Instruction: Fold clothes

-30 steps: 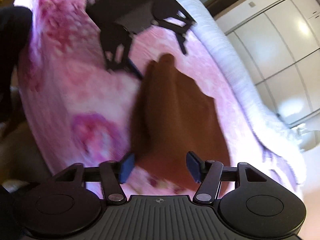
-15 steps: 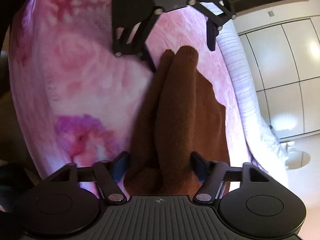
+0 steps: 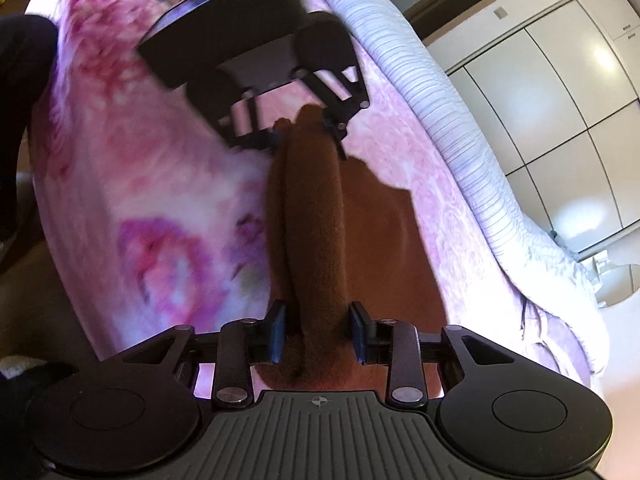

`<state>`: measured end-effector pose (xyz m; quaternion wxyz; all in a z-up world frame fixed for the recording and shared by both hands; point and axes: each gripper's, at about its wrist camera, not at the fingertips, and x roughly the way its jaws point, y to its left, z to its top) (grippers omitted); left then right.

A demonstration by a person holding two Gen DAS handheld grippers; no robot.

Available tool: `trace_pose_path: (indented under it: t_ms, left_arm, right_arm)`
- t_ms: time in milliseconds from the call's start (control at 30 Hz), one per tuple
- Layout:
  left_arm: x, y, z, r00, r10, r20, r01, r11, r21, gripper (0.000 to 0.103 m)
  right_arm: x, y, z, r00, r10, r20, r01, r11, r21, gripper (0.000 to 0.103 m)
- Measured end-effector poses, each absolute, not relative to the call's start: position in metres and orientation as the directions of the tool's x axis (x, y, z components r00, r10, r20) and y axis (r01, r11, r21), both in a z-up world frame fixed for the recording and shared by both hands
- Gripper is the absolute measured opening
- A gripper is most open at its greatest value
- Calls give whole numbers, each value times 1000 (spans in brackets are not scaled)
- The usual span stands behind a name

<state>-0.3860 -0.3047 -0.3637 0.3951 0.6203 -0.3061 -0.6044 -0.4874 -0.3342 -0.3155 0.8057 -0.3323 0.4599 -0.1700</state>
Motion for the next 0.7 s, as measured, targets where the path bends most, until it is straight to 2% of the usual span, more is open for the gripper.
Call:
trace_pose_path:
  t_ms: [33, 67, 167, 200, 267, 333, 567, 633, 700]
  left_arm:
    - [-386, -304, -361, 85, -856, -511, 118, -500, 858, 28]
    - [-385, -303, -359, 89, -854, -513, 138, -500, 855, 27]
    - [-379, -307, -347, 100, -853, -512, 186, -489, 852, 26]
    - [-376, -308, -342, 104, -855, -508, 196, -483, 853, 25]
    - [-373, -312, -333, 123, -865, -486, 220, -454, 864, 25]
    - [-362, -323, -318, 154, -874, -461, 252, -416, 874, 25]
    - [-315, -342, -254, 305, -891, -335, 298, -245, 923, 25]
    - [-313, -324, -247, 344, -878, -333, 297, -235, 926, 25]
    - [-321, -295, -256, 369, -851, -373, 295, -273, 916, 25]
  right_arm:
    - [-488, -328, -326, 511, -606, -609, -46, 688, -724, 59]
    - [-489, -322, -337, 504, -634, -587, -64, 650, -757, 65]
    - [-489, -318, -363, 484, -685, -545, -110, 570, -814, 65]
    - [-487, -323, -364, 485, -688, -540, -108, 566, -817, 64]
    - [-482, -336, -356, 504, -675, -539, -87, 581, -809, 44]
    - [-474, -351, -337, 538, -654, -532, -61, 599, -798, 38]
    - [-425, -412, -261, 700, -617, -359, -45, 463, -885, 35]
    - [-417, -420, -249, 753, -560, -344, -69, 453, -889, 35]
    - [-416, -416, -250, 794, -488, -364, -127, 452, -883, 35]
